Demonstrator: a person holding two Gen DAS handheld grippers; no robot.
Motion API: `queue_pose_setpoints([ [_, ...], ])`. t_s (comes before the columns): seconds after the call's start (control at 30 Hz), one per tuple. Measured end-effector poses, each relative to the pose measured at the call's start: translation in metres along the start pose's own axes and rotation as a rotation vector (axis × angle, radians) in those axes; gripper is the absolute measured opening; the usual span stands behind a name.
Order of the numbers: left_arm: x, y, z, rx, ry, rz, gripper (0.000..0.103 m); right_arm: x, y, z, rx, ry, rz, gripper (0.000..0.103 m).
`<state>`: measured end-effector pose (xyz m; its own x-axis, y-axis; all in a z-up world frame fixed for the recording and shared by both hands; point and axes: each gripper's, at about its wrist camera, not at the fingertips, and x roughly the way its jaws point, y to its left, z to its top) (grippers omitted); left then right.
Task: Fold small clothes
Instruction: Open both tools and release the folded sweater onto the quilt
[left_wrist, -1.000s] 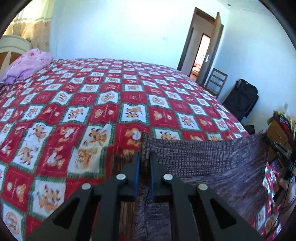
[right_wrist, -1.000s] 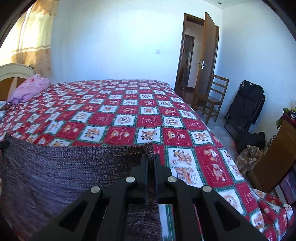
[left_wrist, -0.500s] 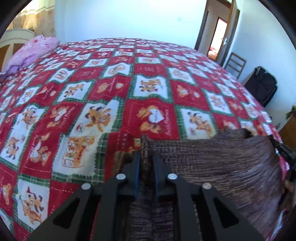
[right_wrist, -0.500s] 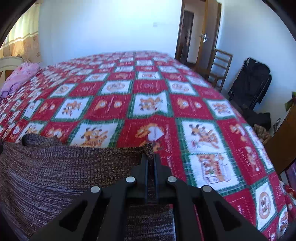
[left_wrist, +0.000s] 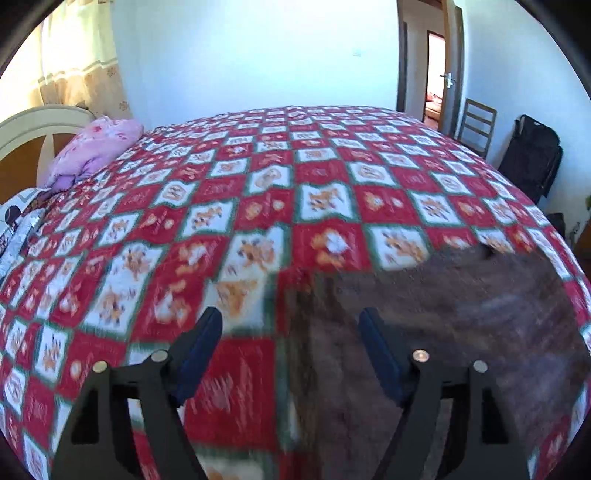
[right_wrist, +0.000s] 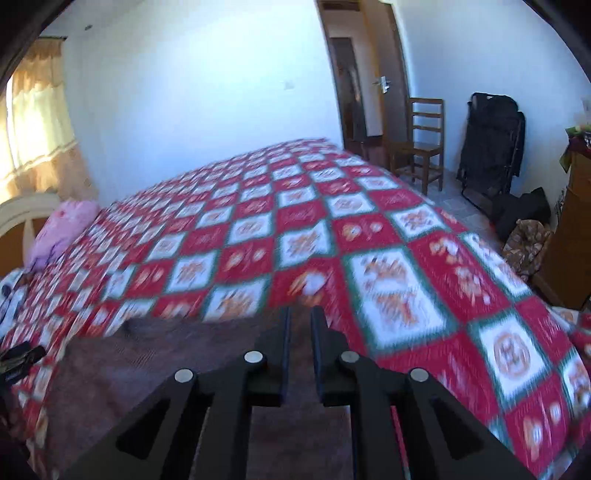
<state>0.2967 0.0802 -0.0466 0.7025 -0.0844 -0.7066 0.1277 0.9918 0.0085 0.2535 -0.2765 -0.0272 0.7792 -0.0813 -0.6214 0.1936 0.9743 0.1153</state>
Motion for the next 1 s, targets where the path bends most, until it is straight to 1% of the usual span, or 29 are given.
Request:
queue_pose_setpoints([
  [0.1, -0.012, -0.018, -0.023, 0.005, 0.017, -0.049, 0.079, -0.011, 0.021, -0.031, -0.026, 0.06, 0.065, 0.011],
  [0.2, -0.021, -0.038, -0.046, 0.031, 0.039, -0.084, 0.079, -0.017, 0.042, -0.069, -0.07, 0.113, 0.076, 0.011],
  [0.3, -0.024, -0.054, -0.066, 0.057, 0.081, -0.08, 0.079, -0.016, 0.052, -0.1, -0.093, 0.158, 0.071, 0.011],
  [0.37, -0.027, -0.058, -0.075, 0.066, 0.091, -0.058, 0.079, -0.012, 0.052, -0.113, -0.092, 0.193, 0.07, 0.011],
  [0.43, -0.026, -0.058, -0.085, 0.066, 0.113, -0.024, 0.079, -0.018, 0.051, -0.125, -0.092, 0.163, 0.068, 0.011],
  [0.5, -0.023, -0.056, -0.094, 0.055, 0.149, 0.002, 0.079, -0.024, 0.047, -0.13, -0.072, 0.164, 0.074, 0.011],
  [0.63, -0.03, -0.051, -0.107, 0.026, 0.131, 0.02, 0.082, -0.03, 0.044, -0.139, -0.034, 0.152, 0.076, 0.012],
  [0.8, -0.038, -0.054, -0.116, 0.051, 0.114, 0.046, 0.082, -0.041, 0.052, -0.152, -0.052, 0.103, 0.02, 0.012],
  [0.9, -0.042, -0.052, -0.12, 0.05, 0.116, 0.046, 0.082, -0.046, 0.055, -0.156, -0.057, 0.084, -0.012, 0.012],
  [1.0, -0.044, -0.05, -0.123, 0.051, 0.119, 0.043, 0.083, -0.048, 0.056, -0.158, -0.051, 0.079, -0.024, 0.012],
])
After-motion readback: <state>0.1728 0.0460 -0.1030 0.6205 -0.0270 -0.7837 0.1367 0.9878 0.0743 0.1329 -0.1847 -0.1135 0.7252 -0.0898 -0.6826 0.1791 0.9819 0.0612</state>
